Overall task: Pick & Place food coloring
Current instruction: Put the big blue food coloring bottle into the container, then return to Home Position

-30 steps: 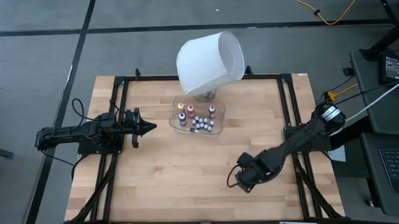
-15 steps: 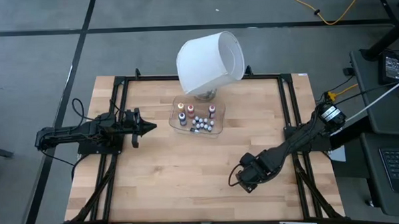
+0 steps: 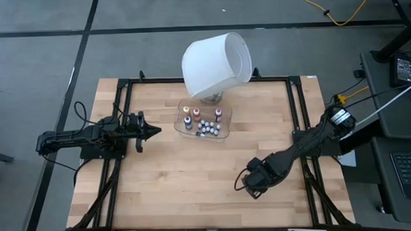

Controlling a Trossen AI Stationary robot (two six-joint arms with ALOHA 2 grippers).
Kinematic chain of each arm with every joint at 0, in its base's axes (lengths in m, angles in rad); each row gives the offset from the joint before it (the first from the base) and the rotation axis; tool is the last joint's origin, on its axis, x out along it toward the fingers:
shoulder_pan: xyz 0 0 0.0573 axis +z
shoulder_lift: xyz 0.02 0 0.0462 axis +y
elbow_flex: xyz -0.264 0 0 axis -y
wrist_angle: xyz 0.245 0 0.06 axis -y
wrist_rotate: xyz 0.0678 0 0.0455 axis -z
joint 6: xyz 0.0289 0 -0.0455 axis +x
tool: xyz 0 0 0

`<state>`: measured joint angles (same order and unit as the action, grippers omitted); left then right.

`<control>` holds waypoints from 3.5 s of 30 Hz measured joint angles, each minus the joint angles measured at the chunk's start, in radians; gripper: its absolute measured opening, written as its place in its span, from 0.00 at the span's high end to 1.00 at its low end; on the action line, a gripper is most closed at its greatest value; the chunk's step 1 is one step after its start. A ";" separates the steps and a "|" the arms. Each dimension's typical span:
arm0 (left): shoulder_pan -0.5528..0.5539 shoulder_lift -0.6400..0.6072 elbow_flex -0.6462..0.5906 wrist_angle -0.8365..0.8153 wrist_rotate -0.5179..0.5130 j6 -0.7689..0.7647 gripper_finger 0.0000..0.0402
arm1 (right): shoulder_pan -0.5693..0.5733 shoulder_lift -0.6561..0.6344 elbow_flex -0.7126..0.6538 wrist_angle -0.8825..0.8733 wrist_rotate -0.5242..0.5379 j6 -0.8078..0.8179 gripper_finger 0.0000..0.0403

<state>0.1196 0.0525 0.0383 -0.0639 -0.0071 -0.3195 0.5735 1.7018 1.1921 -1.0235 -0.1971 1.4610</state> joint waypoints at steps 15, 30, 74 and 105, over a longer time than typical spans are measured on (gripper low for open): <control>0.000 0.000 0.000 0.000 0.000 0.000 0.96 | -0.232 0.000 0.407 -0.172 0.078 -0.499 0.62; 0.000 0.000 0.000 0.000 0.000 0.000 0.96 | -0.585 0.131 0.694 -0.361 0.156 -1.113 0.63; 0.000 0.000 0.000 0.000 0.000 0.000 0.96 | -0.694 0.454 0.717 -0.350 0.215 -1.552 0.62; 0.000 0.000 0.000 0.000 0.000 0.000 0.96 | -0.694 0.467 0.717 -0.328 0.204 -1.518 0.41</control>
<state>0.1196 0.0525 0.0383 -0.0638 -0.0071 -0.3195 -0.1204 2.1693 1.9095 -1.3518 0.0066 -0.0574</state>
